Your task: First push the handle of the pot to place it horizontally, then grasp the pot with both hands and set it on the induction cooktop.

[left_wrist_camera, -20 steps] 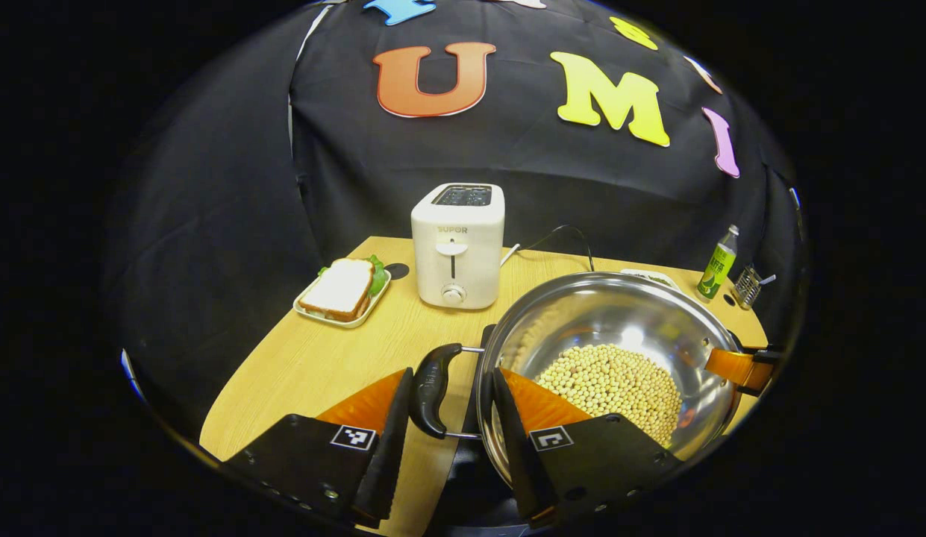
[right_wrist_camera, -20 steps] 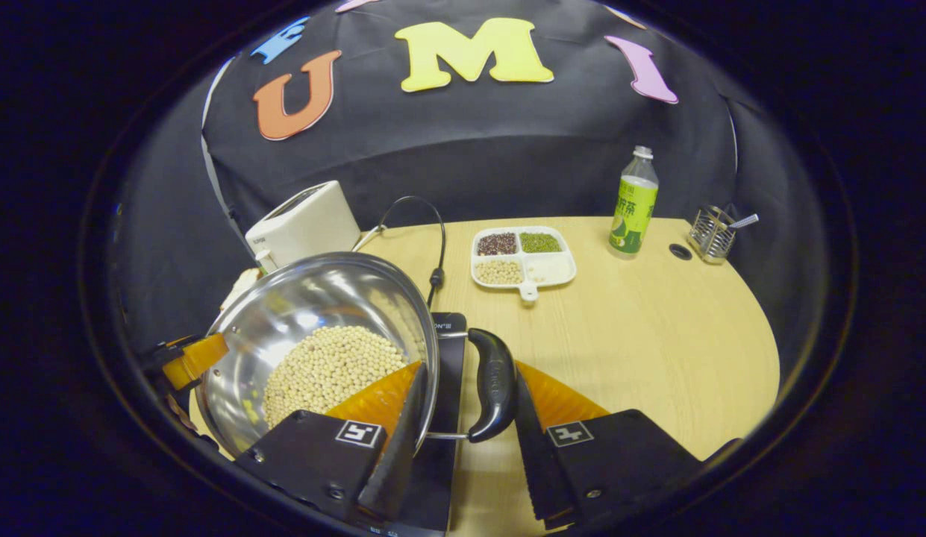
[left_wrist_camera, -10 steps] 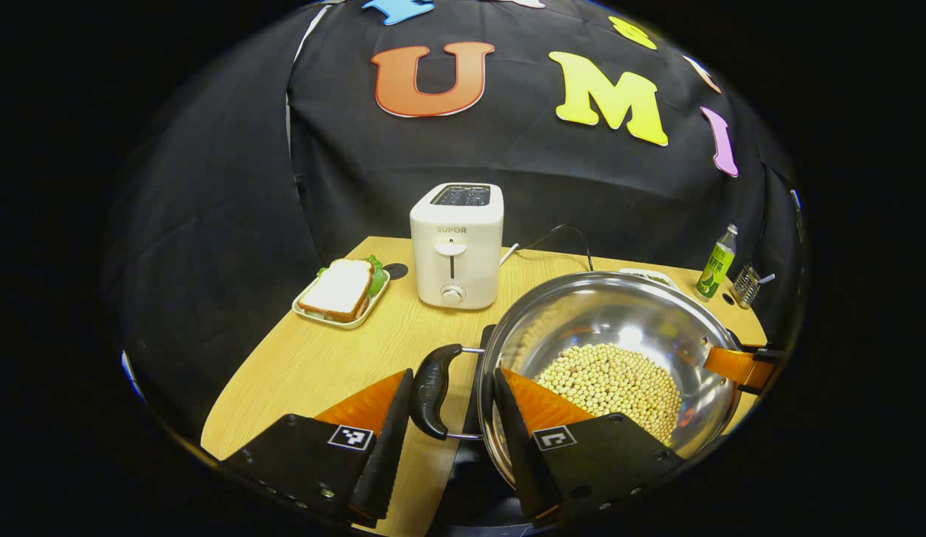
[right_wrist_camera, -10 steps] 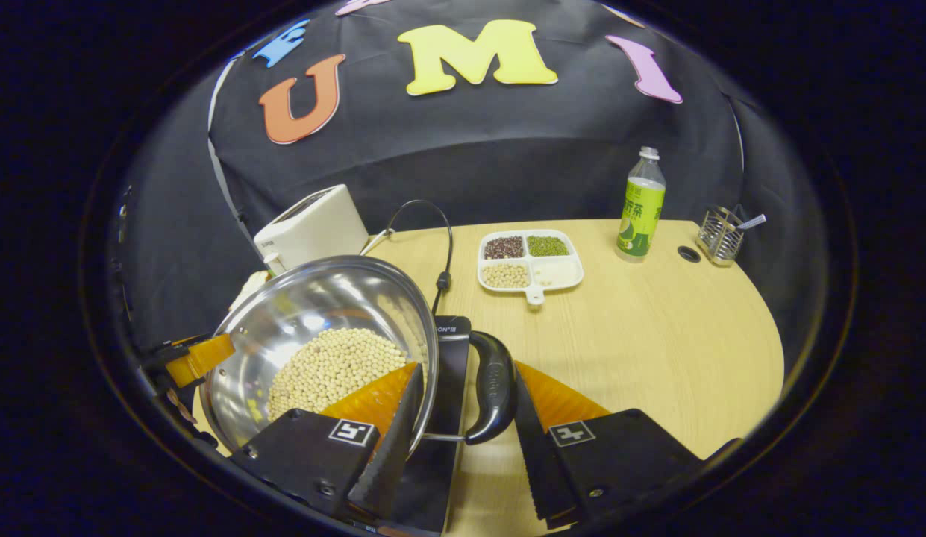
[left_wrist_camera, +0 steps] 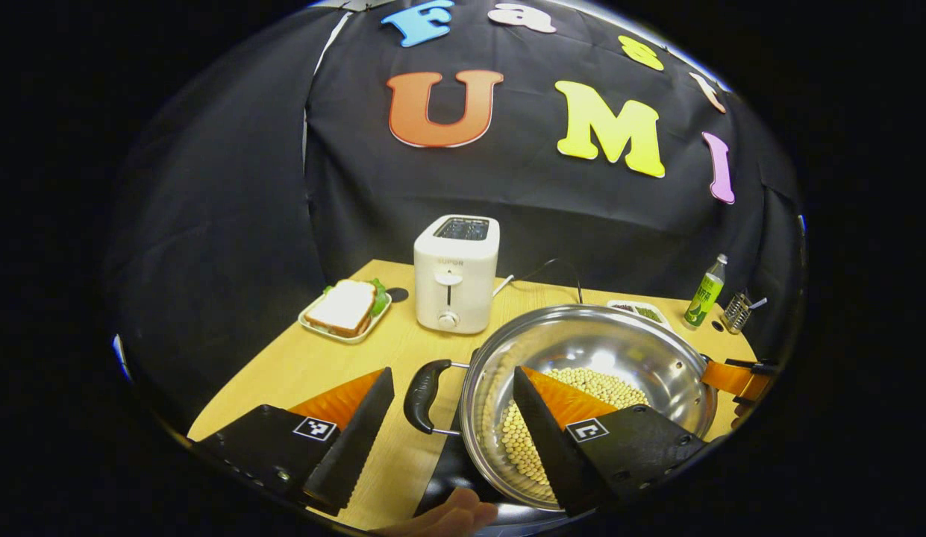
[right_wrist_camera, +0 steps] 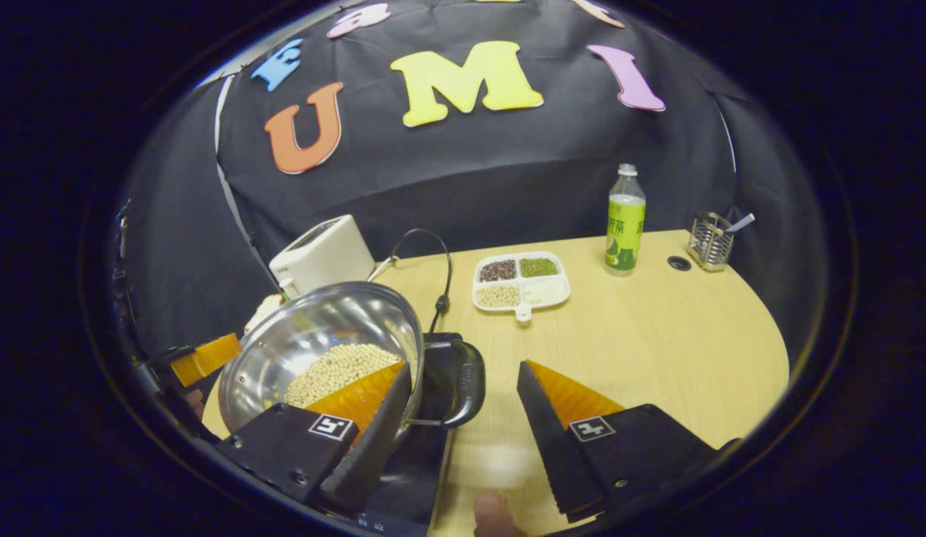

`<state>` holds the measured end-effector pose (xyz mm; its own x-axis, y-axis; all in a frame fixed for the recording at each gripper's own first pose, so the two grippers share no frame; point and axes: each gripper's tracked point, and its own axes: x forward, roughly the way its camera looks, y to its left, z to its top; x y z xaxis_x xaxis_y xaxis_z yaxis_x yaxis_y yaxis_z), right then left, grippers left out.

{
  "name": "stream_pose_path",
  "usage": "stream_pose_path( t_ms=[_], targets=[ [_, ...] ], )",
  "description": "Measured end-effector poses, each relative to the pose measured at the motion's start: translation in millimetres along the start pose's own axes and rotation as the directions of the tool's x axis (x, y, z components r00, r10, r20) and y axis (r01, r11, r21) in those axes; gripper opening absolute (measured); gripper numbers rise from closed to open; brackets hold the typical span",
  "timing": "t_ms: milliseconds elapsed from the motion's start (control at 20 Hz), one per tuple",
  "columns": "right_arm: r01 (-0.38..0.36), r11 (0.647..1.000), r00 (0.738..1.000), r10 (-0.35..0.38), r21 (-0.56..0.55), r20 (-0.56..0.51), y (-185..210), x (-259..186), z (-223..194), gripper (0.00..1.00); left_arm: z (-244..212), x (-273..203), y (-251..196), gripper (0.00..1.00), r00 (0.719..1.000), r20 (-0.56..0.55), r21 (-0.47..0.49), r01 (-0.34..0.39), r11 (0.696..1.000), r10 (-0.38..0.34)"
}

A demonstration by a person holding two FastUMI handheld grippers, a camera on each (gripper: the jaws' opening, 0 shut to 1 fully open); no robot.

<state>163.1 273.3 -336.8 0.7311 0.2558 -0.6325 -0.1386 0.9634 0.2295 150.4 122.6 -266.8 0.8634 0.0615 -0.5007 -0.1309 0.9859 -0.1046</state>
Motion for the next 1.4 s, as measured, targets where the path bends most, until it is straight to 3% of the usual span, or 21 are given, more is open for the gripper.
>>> stream_pose_path(
  t_ms=[150,600,800,900,1100,1400],
  targets=[
    [0.033,0.999,0.998,-0.032,-0.019,0.055,-14,-35,7,0.89,15,-34,-7,0.95,0.997,0.07,-0.003,-0.017,1.0,0.017],
    [0.081,0.996,0.983,-0.073,-0.039,0.168,-81,-157,2,0.96,36,-139,-65,0.95,0.976,0.212,0.0,0.045,0.999,-0.044],
    [0.151,0.988,0.959,-0.142,-0.018,0.247,-126,-221,13,0.96,48,-186,-102,0.95,0.955,0.285,0.023,0.075,0.997,-0.079],
    [0.143,0.99,0.948,-0.13,-0.021,0.289,-131,-255,22,0.96,55,-213,-119,0.95,0.945,0.314,0.034,0.082,0.996,-0.088],
    [0.202,0.979,0.888,-0.165,-0.041,0.428,-151,-318,45,0.98,68,-264,-156,0.95,0.923,0.362,0.043,0.121,0.992,-0.129],
    [0.233,0.971,0.828,-0.173,-0.048,0.533,-169,-376,48,0.96,68,-310,-179,0.95,0.903,0.404,0.049,0.139,0.989,-0.147]
  ],
)
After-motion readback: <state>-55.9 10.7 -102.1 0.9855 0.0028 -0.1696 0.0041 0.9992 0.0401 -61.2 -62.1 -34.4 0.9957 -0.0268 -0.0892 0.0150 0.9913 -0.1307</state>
